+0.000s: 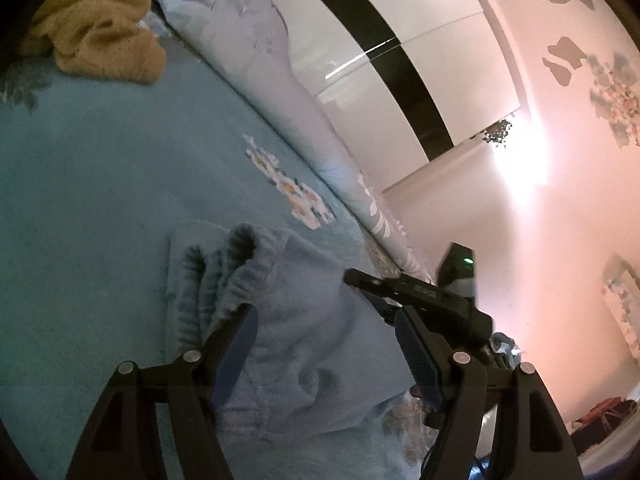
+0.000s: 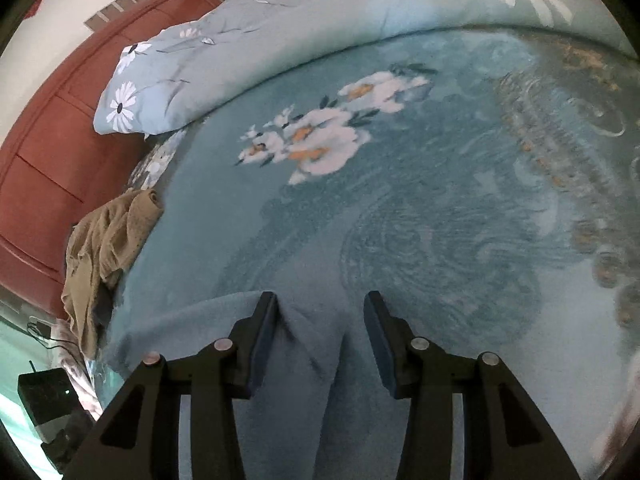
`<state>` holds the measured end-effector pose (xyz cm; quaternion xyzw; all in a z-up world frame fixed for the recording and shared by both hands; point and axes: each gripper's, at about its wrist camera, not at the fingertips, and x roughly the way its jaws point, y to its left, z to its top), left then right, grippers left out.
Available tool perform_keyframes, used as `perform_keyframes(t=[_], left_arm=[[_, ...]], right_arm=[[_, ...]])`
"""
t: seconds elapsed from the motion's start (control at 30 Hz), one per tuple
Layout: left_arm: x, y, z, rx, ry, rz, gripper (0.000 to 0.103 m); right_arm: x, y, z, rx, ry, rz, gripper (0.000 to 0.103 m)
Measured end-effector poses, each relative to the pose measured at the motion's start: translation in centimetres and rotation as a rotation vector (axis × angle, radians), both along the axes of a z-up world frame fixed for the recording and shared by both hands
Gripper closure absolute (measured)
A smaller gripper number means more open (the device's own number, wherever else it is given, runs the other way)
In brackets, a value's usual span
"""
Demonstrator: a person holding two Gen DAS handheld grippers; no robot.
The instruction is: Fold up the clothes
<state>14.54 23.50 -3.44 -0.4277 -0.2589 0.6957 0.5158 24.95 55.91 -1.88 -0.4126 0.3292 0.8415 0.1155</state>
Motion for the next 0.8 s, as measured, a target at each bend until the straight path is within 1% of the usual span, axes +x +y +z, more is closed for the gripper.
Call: perform_keyframes(t=[0.07,0.13,0.17,0.27,0.37,0.43,0.5,0.6,0.67,0.7,0.8], left_arm=[[0.2,0.0,0.5,-0.002,0.023,0.005,0.028],[0.0,0.4,0.4,-0.044,0.035,0.008,0.028],[-0.3,0.4,0.1,-0.057,0.026,0.013,0.028],[-0.7,0.0,-0.7,-0.019,-0.019,0.025,0.028],[-0.7,0.0,-0.9,-0.024,-0.021,0.025,0.028],[-0.5,0.0,-0.5,-0.040,-0.007,0.024,0.028],[-0.1,-0.2,0.1,-0.064,0.012,0.034,0.028],[0.4,-1.9,1.5,-0.086,0.083,0.108,0.027],[0.1,-2.7,1.7,-0.145,0.111,0.152,0.024],[-0.2,-2.9,1.4,-0.170,0.104,0.160,0.024],[-1.2,-2.8,-0.2,-0.215,0.027,0.148,0.024]], right_arm=[[1.3,-0.7,1.6,0.024,0.032,0.007,0.057],[3.2,-2.1,2.7,0.040,0.073,0.035,0.057],[4.1,-2.8,2.8,0.040,0.070,0.048,0.057],[6.5,-4.9,1.9,0.029,0.041,0.081,0.057],[9.0,-6.8,0.0,0.012,0.004,0.093,0.057],[10.2,-7.3,-1.2,-0.022,-0.007,0.078,0.057],[10.9,-7.3,-1.6,-0.058,0.012,0.056,0.057],[11.6,-7.1,-1.7,-0.099,0.022,0.042,0.057],[12.0,-7.1,-1.3,-0.093,0.038,0.047,0.057],[12.1,-7.0,-1.1,-0.087,0.049,0.049,0.057],[12.1,-6.7,-0.3,-0.074,0.095,0.044,0.057]])
